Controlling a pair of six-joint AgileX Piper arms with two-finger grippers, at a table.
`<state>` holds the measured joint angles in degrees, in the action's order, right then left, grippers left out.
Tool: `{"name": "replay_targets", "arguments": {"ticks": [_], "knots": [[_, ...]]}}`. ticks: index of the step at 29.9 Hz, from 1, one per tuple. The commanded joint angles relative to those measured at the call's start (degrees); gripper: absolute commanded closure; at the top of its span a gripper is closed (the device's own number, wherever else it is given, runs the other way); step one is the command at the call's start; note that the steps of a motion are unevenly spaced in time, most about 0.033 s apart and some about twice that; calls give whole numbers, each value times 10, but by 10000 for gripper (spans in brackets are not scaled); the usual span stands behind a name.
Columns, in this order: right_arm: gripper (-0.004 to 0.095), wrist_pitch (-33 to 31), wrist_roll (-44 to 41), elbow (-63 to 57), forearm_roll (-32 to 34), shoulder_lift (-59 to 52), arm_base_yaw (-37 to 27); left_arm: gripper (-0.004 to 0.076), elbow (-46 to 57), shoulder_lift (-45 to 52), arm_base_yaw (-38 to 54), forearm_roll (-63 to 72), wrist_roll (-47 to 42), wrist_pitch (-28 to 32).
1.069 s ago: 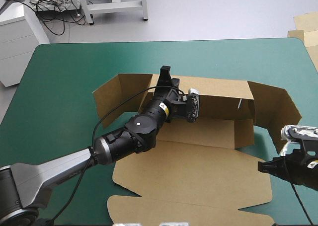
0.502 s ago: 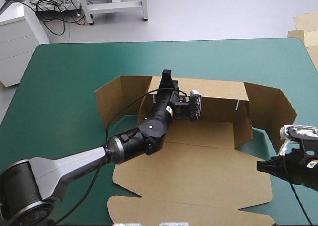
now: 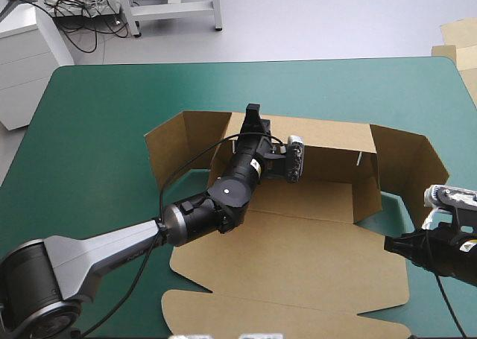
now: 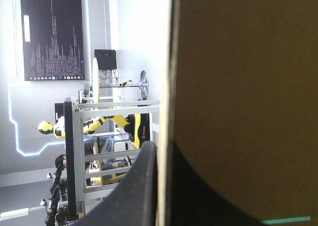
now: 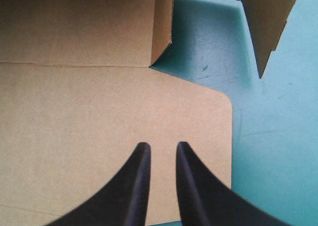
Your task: Fold the box
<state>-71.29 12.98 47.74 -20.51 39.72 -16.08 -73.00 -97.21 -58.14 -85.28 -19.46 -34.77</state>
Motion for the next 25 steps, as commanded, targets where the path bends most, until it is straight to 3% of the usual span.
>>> {"name": "replay_targets", "arguments": {"ticks": [1,4,9,20,25], "knots": [[540,-4,-7,10,-25,2,0,734,-20,25,-6,-24,-9,0],[413,-4,-7,-4,-25,2,0,734,-20,25,-6,-23,-9,0],[286,-4,-1,-51,-26,2,0,734,-20,25,-6,-23,-9,0],[288,-3,17,-69,-91,2,0,734,-20,25,-6,-12,-16,-17],[288,9,39,-17,-83,2,0,734,-11,25,-9,-36,-75,-29]]}}
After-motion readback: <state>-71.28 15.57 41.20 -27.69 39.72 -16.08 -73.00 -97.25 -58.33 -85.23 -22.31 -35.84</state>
